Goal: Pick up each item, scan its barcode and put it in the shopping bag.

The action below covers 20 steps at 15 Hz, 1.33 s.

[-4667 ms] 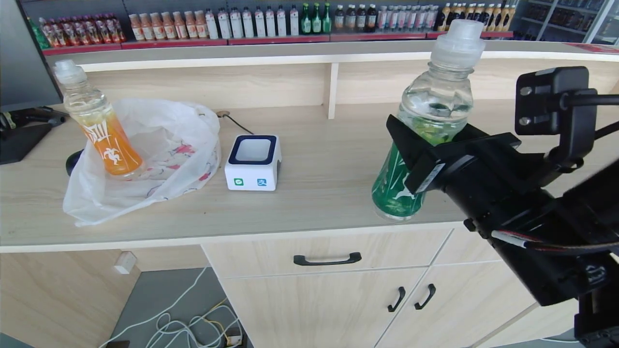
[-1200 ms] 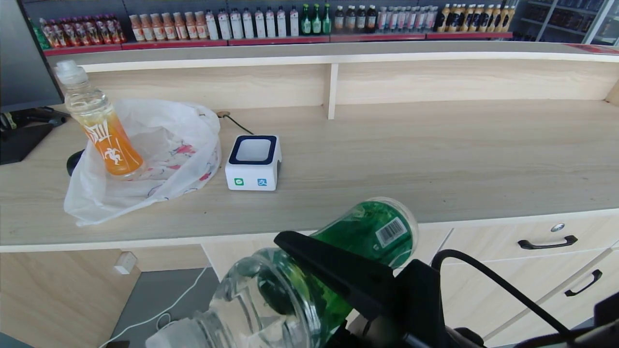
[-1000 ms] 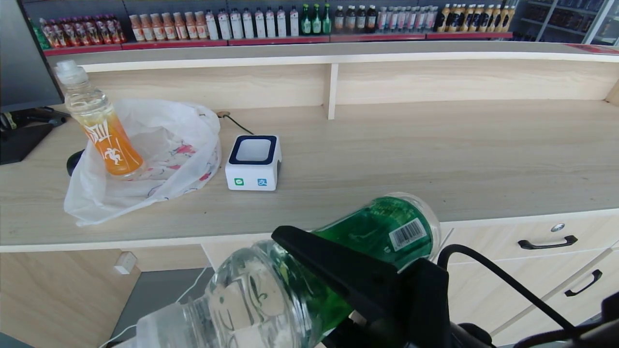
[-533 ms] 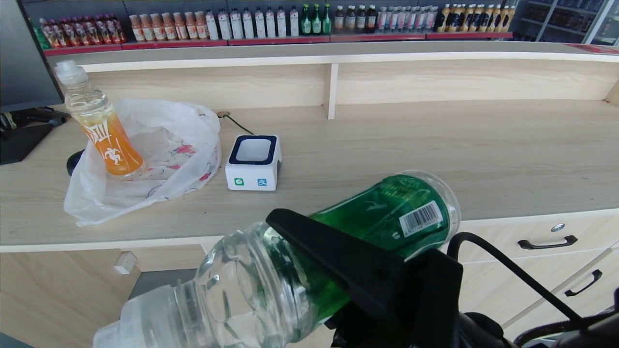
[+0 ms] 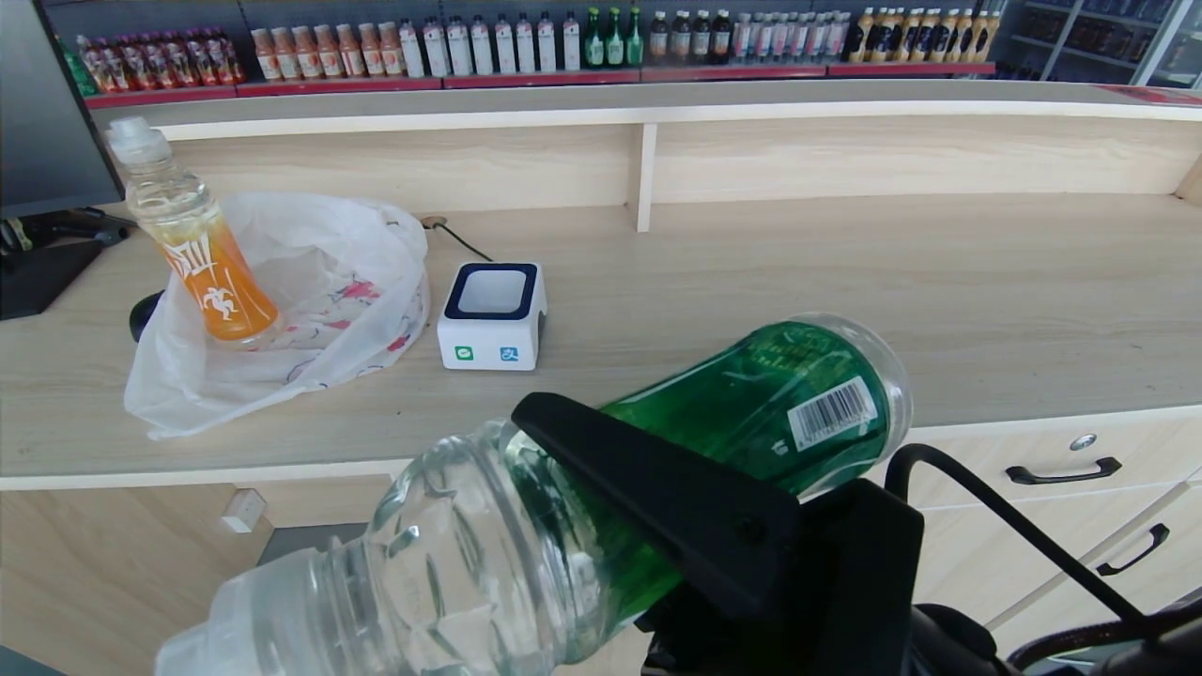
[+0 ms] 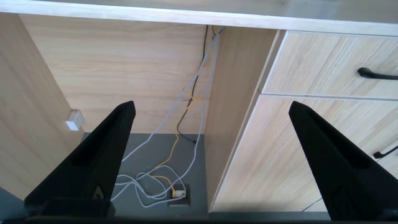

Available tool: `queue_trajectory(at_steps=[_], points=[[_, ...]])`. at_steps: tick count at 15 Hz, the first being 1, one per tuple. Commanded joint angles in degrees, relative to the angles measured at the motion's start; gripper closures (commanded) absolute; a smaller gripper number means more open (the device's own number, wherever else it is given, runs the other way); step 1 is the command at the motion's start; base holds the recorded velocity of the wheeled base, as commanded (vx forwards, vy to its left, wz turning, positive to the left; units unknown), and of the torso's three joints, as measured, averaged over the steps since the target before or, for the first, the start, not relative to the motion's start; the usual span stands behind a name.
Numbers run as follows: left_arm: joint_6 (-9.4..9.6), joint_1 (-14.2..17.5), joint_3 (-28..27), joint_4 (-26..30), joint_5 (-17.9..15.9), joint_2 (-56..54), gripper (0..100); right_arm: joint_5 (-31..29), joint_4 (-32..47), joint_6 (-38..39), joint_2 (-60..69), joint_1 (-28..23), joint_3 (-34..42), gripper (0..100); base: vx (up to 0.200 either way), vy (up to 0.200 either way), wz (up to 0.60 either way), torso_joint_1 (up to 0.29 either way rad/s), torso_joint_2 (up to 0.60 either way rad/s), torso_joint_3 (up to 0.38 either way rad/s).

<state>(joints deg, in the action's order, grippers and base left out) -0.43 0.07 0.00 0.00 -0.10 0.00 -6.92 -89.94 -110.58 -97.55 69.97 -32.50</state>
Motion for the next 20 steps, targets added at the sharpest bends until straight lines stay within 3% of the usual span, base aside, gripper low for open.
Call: queue_trajectory(at_steps=[1, 4, 10, 17, 20], points=[[-0.01, 0.0, 0.0, 0.0, 0.0, 0.0, 0, 0.0, -0.1, 0.1, 0.1, 0.0, 0.0, 100, 0.0, 0.0, 0.0, 0.0, 0.0, 0.0], [-0.01, 0.0, 0.0, 0.0, 0.0, 0.0, 0, 0.0, -0.1, 1.5, 0.3, 0.1, 0.2, 100, 0.0, 0.0, 0.0, 0.0, 0.0, 0.0], [0.08, 0.0, 0.0, 0.0, 0.0, 0.0, 0, 0.1, -0.1, 15.9, 3.7, 2.9, 4.4, 100, 0.0, 0.0, 0.0, 0.0, 0.0, 0.0], [-0.01, 0.0, 0.0, 0.0, 0.0, 0.0, 0, -3.7, -0.1, 35.5, 4.8, 5.1, 1.1, 100, 0.0, 0.0, 0.0, 0.0, 0.0, 0.0], [-0.01, 0.0, 0.0, 0.0, 0.0, 0.0, 0, -3.6, -0.1, 37.4, 3.9, 5.1, -1.7, 100, 0.0, 0.0, 0.0, 0.0, 0.0, 0.0]])
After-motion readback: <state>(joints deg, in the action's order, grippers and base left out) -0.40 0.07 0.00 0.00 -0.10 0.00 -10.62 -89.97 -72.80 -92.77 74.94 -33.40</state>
